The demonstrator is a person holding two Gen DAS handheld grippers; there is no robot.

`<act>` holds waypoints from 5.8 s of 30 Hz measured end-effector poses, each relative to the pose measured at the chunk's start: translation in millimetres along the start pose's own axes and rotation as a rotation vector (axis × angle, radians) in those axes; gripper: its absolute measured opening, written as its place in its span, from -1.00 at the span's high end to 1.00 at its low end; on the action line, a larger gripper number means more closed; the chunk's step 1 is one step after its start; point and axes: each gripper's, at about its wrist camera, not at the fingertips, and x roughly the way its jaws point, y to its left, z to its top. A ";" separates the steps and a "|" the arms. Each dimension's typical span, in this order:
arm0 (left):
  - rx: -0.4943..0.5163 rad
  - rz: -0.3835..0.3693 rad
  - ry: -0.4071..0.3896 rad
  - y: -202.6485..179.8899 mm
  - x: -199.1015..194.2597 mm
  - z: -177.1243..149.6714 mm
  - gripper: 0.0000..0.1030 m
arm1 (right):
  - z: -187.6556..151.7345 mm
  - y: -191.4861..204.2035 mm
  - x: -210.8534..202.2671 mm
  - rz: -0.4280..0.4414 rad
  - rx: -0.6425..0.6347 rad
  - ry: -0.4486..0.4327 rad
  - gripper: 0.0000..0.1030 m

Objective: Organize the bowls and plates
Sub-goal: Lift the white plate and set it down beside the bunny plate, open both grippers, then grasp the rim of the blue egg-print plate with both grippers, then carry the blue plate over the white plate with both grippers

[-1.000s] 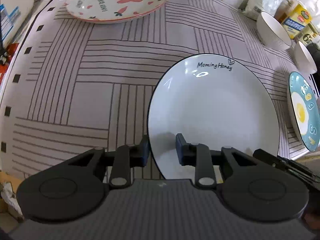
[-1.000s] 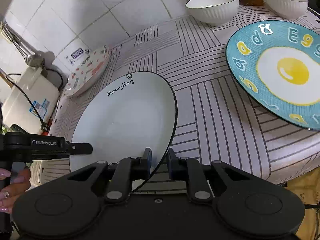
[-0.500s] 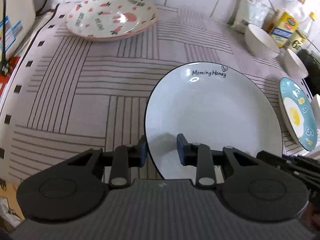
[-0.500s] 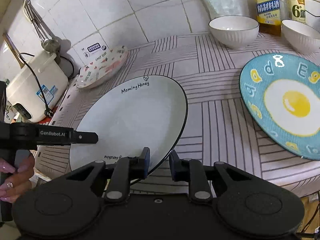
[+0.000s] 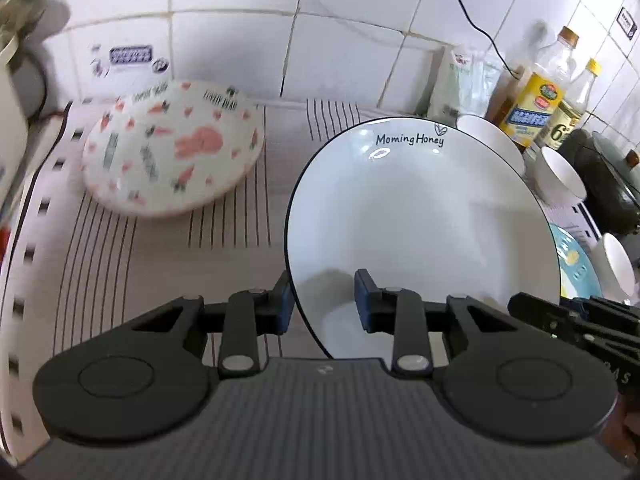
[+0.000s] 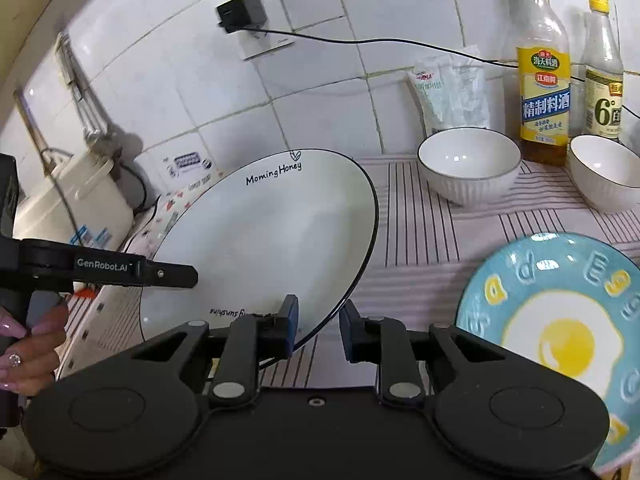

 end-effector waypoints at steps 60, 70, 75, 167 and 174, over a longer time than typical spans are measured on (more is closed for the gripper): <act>0.192 -0.096 0.017 -149.2 -11.9 -17.6 -0.24 | -24.8 -66.5 -131.7 -0.422 -0.017 -0.182 -0.39; 0.176 -0.105 0.035 -174.3 38.5 -46.7 -0.29 | -60.5 -112.7 -107.4 -0.500 0.010 -0.177 -0.39; 0.276 -0.043 -0.020 -190.5 66.0 -58.4 -0.29 | -70.6 -134.5 -93.4 -0.478 0.110 -0.164 -0.38; -0.119 0.027 0.175 -11.7 52.8 22.2 0.52 | 50.6 -40.1 46.6 0.010 0.012 -0.024 0.49; -0.144 0.032 0.232 -3.2 71.3 31.6 0.52 | 55.9 -36.3 64.1 -0.029 -0.019 0.019 0.49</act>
